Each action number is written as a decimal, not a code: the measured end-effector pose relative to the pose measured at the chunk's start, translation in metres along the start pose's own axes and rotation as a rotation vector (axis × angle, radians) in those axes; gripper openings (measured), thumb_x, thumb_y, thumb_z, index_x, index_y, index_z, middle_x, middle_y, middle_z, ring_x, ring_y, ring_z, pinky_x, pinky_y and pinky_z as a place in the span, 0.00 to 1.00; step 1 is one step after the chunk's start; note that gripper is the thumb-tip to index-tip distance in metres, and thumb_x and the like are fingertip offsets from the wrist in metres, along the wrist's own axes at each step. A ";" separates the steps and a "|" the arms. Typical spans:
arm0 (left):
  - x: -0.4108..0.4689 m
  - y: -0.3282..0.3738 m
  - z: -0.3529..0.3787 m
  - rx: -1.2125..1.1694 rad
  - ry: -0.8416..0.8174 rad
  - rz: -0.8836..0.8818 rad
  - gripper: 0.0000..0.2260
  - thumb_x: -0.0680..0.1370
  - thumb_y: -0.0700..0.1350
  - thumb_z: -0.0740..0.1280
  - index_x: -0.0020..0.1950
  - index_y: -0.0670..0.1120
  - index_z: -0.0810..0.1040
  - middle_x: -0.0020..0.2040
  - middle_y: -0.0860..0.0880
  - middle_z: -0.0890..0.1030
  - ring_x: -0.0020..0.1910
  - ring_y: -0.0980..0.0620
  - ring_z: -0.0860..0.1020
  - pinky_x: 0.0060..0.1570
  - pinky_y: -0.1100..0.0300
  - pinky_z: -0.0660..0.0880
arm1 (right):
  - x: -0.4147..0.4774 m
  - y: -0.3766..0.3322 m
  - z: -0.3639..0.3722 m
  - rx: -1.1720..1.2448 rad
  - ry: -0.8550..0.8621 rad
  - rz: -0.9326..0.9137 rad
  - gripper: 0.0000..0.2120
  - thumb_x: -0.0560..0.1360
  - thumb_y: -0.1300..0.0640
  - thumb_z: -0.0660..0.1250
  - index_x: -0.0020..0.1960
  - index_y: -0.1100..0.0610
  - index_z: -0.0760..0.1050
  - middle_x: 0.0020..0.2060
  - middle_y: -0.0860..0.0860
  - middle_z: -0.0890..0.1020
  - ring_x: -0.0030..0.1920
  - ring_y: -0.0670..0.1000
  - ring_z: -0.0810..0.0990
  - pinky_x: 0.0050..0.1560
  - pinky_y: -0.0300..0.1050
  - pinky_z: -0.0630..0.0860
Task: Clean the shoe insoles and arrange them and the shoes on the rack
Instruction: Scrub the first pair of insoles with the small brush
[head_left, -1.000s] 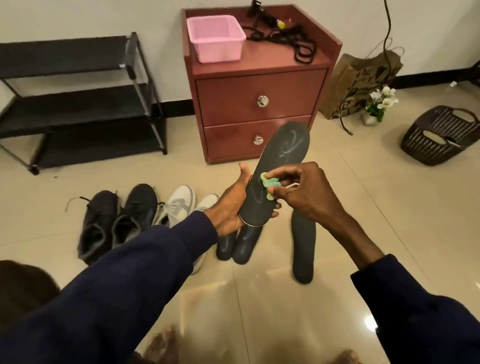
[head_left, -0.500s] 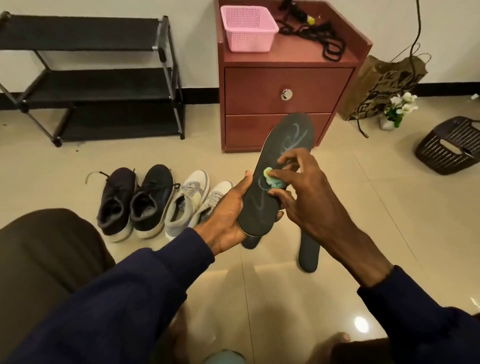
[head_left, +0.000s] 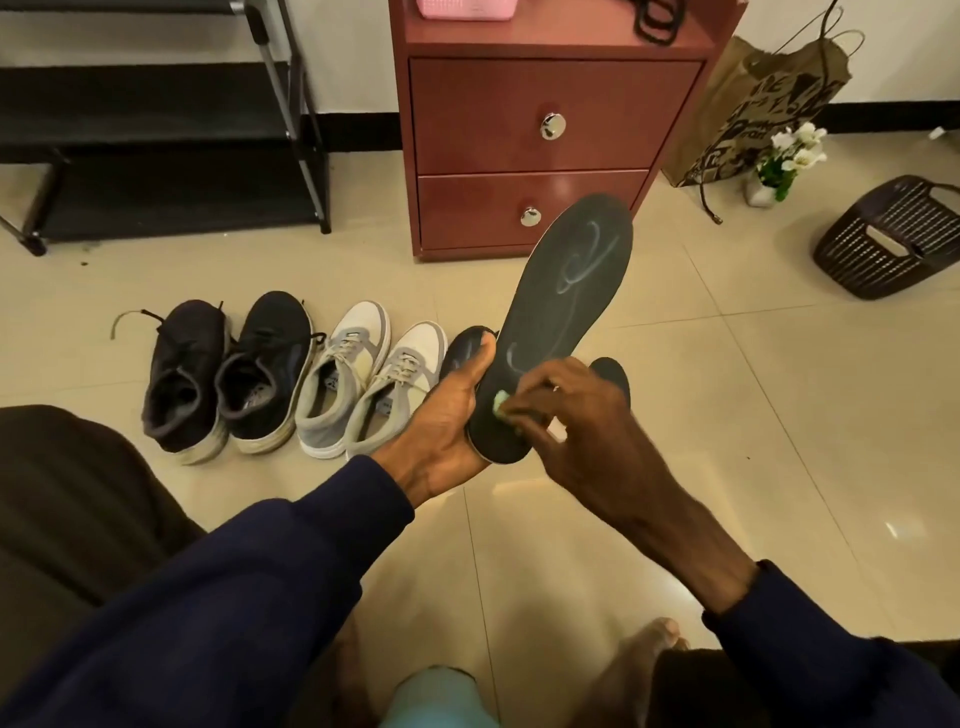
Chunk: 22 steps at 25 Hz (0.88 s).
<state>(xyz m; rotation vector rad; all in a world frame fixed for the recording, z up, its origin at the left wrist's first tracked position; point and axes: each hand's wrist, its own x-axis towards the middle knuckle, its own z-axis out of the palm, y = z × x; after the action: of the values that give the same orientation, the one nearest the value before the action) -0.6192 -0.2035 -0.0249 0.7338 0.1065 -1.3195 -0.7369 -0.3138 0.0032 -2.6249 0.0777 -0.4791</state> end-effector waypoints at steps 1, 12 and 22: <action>0.002 -0.002 0.000 -0.013 -0.009 0.004 0.23 0.85 0.59 0.60 0.73 0.45 0.77 0.66 0.42 0.80 0.58 0.46 0.80 0.67 0.48 0.73 | 0.005 0.010 -0.003 -0.050 0.068 0.031 0.05 0.74 0.61 0.75 0.50 0.59 0.84 0.45 0.54 0.81 0.46 0.54 0.78 0.45 0.45 0.77; -0.001 -0.019 -0.003 0.036 -0.042 -0.056 0.21 0.85 0.58 0.60 0.63 0.44 0.83 0.58 0.41 0.83 0.52 0.44 0.81 0.65 0.46 0.73 | 0.011 0.027 -0.012 -0.026 0.175 0.186 0.05 0.72 0.59 0.76 0.48 0.57 0.85 0.43 0.52 0.84 0.43 0.50 0.79 0.45 0.51 0.79; -0.002 -0.024 -0.003 0.039 -0.011 -0.074 0.19 0.85 0.56 0.61 0.61 0.44 0.83 0.55 0.41 0.83 0.48 0.45 0.82 0.56 0.46 0.76 | 0.007 0.027 -0.005 -0.044 0.177 0.241 0.06 0.73 0.58 0.75 0.49 0.58 0.84 0.44 0.52 0.84 0.44 0.52 0.80 0.47 0.48 0.78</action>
<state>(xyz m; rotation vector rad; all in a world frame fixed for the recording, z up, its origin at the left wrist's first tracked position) -0.6406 -0.2019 -0.0361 0.7611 0.0998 -1.3991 -0.7315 -0.3411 -0.0024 -2.5644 0.4607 -0.6282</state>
